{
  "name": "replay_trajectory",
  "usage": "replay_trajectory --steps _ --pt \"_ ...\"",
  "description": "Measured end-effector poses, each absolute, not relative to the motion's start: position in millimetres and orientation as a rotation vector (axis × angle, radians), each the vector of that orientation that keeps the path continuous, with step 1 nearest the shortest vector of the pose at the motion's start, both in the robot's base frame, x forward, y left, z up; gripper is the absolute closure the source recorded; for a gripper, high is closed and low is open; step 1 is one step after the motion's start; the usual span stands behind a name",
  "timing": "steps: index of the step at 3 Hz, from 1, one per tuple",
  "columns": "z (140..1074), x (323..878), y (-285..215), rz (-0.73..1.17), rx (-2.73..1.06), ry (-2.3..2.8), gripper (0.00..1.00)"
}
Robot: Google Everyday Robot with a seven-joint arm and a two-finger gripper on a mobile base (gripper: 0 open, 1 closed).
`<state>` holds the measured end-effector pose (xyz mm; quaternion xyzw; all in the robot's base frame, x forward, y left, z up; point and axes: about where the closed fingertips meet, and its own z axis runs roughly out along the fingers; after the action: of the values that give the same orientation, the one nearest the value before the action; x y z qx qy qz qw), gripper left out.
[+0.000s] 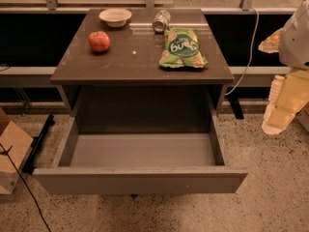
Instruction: Place green rice chip bag into top drawer
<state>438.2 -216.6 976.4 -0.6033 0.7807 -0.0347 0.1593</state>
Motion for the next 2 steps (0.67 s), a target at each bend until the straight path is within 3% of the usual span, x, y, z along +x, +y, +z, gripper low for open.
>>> replay_trajectory --steps 2 --pt "972 446 -204 -0.067 -1.676 2.197 0.0"
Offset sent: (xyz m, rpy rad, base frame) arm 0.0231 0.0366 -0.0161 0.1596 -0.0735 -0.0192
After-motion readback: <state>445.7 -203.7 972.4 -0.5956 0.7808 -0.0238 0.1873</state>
